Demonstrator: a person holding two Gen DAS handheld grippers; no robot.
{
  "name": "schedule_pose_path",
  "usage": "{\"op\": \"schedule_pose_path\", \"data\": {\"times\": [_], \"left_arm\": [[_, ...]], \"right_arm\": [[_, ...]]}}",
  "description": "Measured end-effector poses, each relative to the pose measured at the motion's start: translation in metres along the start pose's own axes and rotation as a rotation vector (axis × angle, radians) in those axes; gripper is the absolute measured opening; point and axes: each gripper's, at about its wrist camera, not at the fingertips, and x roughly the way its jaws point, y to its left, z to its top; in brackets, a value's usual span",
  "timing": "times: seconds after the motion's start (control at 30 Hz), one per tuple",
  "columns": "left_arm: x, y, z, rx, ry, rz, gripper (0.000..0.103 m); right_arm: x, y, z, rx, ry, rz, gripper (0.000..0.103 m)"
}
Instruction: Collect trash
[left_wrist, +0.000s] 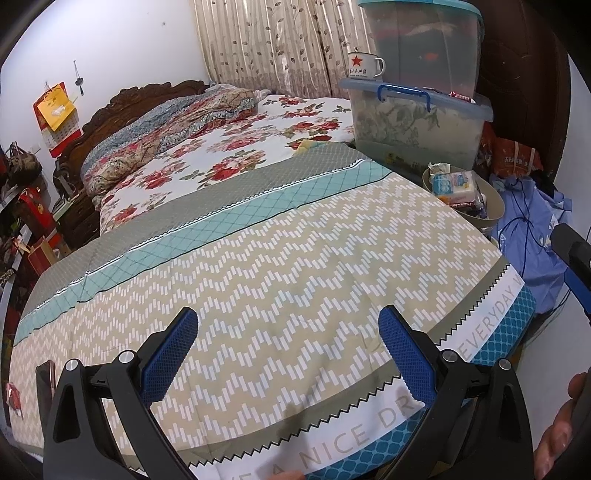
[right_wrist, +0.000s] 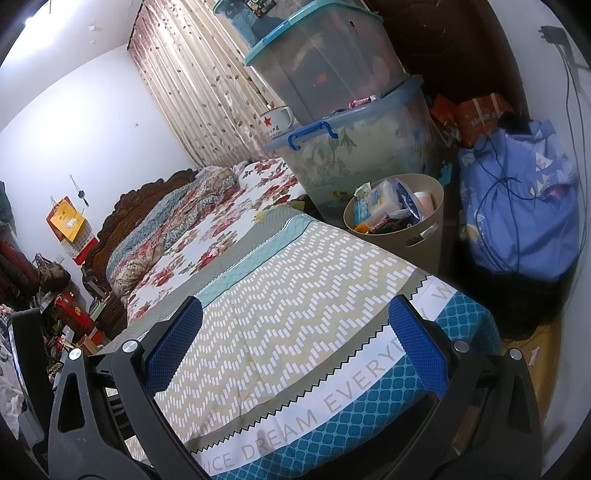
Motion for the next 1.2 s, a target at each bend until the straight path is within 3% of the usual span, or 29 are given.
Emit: {"op": "schedule_pose_path", "data": {"times": [1.2], "left_arm": [[0.0019,0.002,-0.0018,0.002,0.014,-0.008,0.094]], "right_arm": [[0.0043,-0.0001,0.0014,0.001,0.014,0.003,0.1]]}}
